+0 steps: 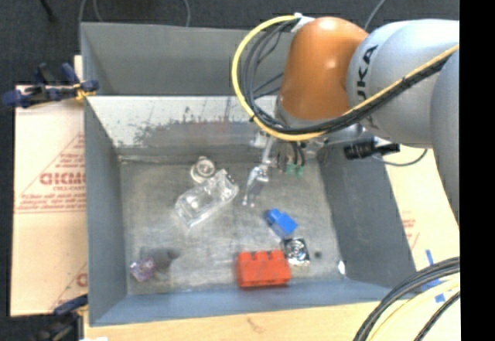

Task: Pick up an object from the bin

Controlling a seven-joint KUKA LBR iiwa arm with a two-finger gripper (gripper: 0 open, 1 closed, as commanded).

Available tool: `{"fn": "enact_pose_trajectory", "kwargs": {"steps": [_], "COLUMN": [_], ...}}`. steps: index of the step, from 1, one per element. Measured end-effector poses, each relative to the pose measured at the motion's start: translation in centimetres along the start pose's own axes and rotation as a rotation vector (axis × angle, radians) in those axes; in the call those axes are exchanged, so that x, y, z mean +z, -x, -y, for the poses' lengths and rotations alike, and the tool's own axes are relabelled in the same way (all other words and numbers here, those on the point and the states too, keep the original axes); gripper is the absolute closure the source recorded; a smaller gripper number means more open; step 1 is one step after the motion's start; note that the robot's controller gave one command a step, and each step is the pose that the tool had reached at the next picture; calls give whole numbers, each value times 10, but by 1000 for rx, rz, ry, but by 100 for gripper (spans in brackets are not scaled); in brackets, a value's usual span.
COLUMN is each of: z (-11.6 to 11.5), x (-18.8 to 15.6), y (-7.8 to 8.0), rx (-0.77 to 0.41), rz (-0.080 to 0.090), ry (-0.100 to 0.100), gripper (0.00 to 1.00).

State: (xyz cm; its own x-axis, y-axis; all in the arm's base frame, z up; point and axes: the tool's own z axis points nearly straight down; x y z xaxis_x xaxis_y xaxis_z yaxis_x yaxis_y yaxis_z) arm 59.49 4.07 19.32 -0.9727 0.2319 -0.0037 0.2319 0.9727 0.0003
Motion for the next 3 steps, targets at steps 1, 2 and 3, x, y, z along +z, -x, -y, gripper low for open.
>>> {"fn": "enact_pose_trajectory", "kwargs": {"steps": [1,2,3], "z": [-21,-46,-66], "x": [56,95,105], "y": [19,17,24], "rx": [-303,-261,-600], "rz": [-4,12,22], "ry": [-1,3,6], "gripper": [0,0,0]}}
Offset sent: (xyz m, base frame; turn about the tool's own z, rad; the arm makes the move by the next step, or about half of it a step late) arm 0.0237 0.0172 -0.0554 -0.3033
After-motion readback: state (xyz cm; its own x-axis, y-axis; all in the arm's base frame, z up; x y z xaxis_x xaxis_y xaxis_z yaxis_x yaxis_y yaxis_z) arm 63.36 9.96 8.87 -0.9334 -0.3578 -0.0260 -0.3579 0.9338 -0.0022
